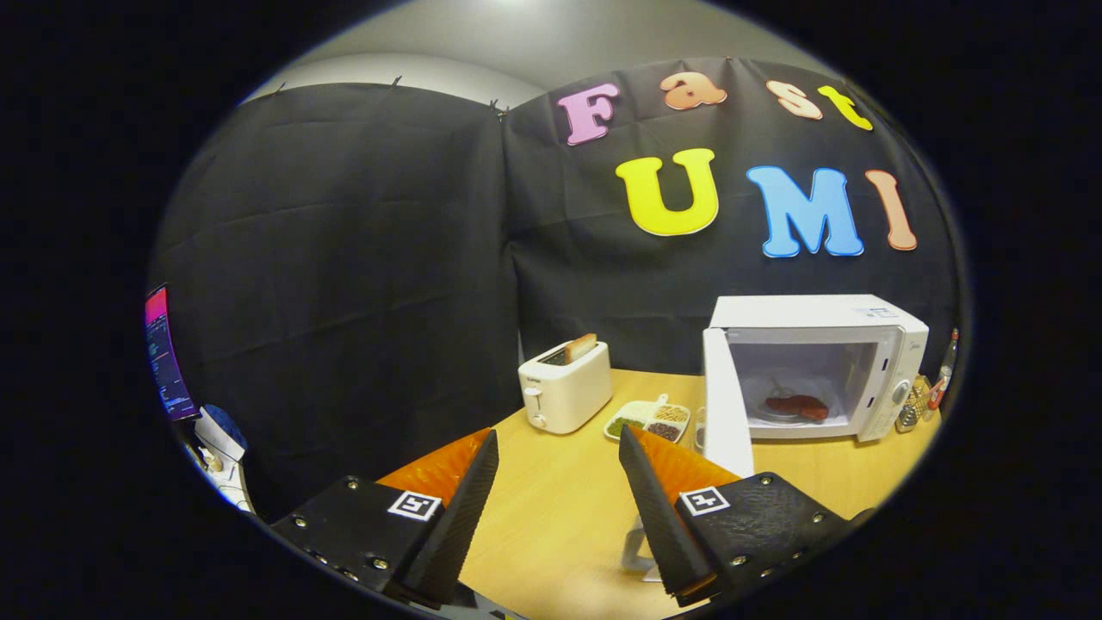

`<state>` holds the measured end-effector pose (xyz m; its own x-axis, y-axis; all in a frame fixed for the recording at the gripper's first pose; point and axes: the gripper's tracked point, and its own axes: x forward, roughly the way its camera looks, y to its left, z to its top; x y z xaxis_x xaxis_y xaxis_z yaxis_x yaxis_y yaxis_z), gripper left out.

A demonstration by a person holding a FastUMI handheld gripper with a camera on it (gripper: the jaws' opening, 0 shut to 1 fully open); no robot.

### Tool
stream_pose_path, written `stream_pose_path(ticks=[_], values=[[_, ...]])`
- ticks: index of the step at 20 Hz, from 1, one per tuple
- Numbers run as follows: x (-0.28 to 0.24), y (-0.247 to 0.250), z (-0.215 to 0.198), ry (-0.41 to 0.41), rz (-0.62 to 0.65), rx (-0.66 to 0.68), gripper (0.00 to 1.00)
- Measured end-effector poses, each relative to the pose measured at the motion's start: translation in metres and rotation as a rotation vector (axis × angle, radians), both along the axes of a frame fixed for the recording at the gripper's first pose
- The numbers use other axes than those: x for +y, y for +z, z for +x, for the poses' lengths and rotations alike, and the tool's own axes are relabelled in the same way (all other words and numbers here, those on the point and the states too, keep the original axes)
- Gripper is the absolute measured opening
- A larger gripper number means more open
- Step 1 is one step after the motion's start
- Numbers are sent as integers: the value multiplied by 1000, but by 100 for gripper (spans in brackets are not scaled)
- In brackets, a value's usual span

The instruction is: Open the microwave, put the food inside, and close the microwave door.

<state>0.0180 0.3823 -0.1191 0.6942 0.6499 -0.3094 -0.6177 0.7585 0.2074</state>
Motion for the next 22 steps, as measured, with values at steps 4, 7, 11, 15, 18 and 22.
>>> stream_pose_path(ticks=[4,7,11,15,18,22], values=[[0,-39,-5,3,-66,36,65],[-23,-70,7,-57,-139,70,24],[-35,-84,9,-50,-145,106,3],[-65,-83,22,-75,-136,122,3],[-94,-81,41,-119,-147,127,3],[-133,-86,65,-176,-163,139,3]])
